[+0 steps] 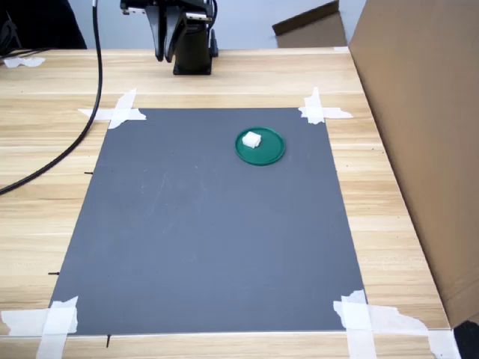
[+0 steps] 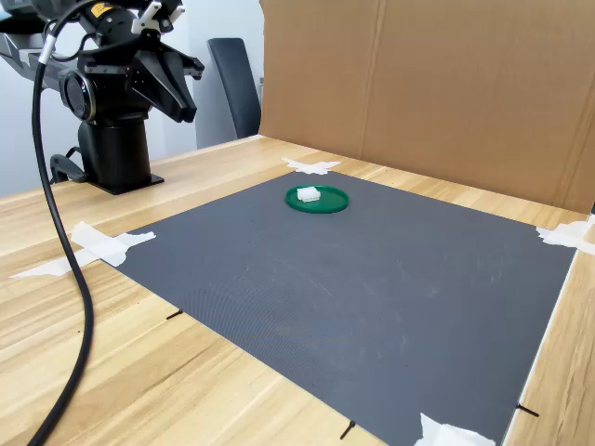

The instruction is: Grasp a white terminal and put it in the green lid.

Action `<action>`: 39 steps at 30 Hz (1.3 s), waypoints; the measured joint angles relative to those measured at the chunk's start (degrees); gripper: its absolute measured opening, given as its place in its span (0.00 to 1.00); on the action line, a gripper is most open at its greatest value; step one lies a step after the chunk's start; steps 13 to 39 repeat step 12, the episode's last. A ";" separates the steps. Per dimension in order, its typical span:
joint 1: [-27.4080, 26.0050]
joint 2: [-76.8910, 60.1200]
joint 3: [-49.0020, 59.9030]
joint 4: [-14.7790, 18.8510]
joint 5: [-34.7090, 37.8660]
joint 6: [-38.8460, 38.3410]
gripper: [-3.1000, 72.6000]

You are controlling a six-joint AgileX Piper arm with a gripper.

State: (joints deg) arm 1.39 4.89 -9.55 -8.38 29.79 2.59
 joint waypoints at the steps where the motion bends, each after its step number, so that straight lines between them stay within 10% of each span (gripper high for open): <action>1: 0.00 0.00 0.76 0.05 -0.14 0.68 0.12; 39: 0.00 0.00 3.35 -0.21 -2.21 0.77 0.12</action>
